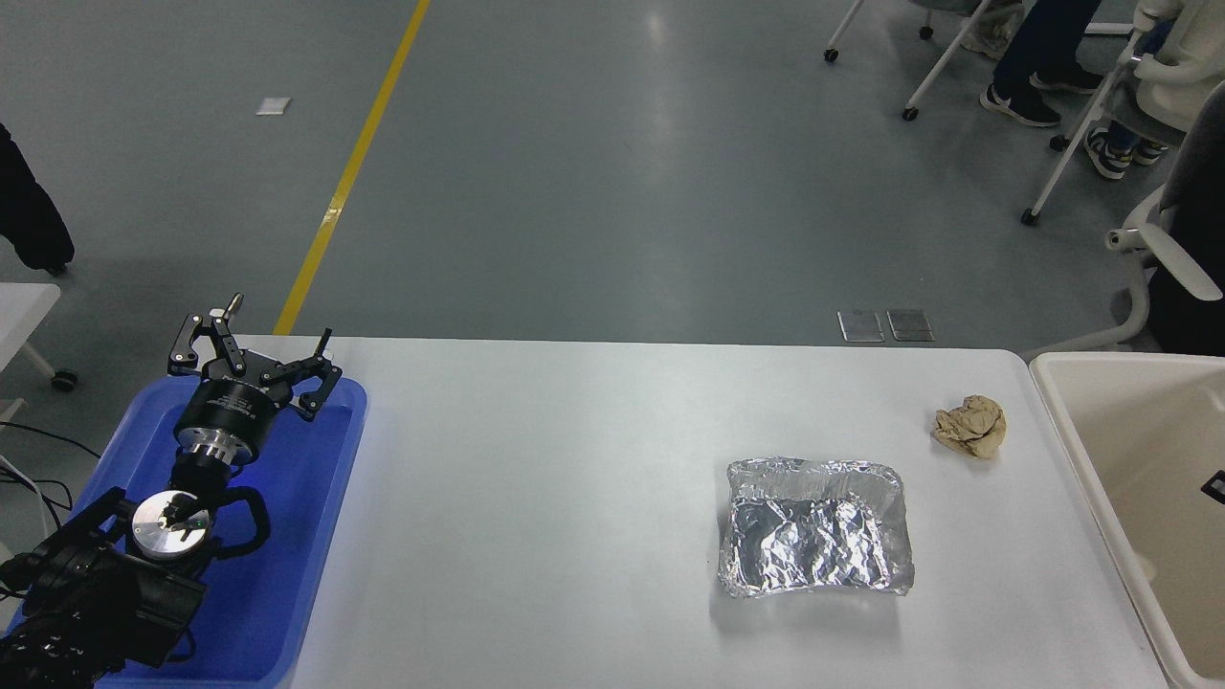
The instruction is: Pick up paper cup place in dustbin
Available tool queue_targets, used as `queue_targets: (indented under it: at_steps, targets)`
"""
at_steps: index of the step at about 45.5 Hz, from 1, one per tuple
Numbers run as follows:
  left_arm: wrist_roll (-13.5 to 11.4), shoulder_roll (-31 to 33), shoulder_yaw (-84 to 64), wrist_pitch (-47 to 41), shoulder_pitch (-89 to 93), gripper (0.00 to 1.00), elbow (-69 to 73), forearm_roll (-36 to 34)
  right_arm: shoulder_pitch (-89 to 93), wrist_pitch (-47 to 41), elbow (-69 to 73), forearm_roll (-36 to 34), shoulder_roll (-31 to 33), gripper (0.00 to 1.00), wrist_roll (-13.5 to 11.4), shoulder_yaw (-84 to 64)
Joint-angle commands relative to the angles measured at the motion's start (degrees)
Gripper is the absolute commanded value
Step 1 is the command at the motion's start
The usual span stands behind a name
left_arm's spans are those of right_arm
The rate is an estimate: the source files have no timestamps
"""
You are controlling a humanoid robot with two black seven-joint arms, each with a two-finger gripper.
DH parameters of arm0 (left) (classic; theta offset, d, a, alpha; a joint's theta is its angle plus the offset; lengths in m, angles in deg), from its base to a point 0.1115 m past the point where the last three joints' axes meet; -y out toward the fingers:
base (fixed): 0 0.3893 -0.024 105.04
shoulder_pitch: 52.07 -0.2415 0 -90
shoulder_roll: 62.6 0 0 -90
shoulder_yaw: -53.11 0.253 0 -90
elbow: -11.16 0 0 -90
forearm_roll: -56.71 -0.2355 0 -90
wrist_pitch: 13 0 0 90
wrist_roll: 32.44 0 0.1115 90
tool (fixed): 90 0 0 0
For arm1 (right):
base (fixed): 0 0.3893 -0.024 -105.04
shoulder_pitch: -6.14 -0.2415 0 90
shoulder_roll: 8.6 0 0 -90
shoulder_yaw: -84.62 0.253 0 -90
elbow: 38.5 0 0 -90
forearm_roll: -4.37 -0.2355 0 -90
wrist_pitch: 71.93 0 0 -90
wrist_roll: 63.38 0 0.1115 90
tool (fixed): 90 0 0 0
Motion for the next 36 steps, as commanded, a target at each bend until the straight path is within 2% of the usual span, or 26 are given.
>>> queue_targets:
  at_steps: [1,6,16,22,28,36]
  targets:
    - [0.0,0.0,-0.1,0.0,0.0,1.00,0.0,0.0,-9.1,0.1,5.1,0.0,2.6,1.00,0.0,-7.1]
    - [0.0,0.0,0.0,0.0,0.0,1.00,0.0,0.0,-17.6,0.1,9.4,-0.1,3.2,1.00,0.0,-14.2]
    - [0.0,0.0,0.0,0.0,0.0,1.00,0.0,0.0,-40.5,-1.3,30.8,0.9,6.2,1.00,0.0,-20.0]
    - [0.0,0.0,0.0,0.0,0.0,1.00,0.0,0.0,-52.3,-3.8,39.0,1.0,5.7,1.00,0.0,-29.1]
    - [0.0,0.0,0.0,0.0,0.0,1.00,0.0,0.0,-63.0,-12.5,46.3,1.0,4.6,1.00,0.0,-35.3]
    - [0.0,0.0,0.0,0.0,0.0,1.00,0.0,0.0,-73.0,-29.8,49.3,1.1,4.1,1.00,0.0,-36.2]
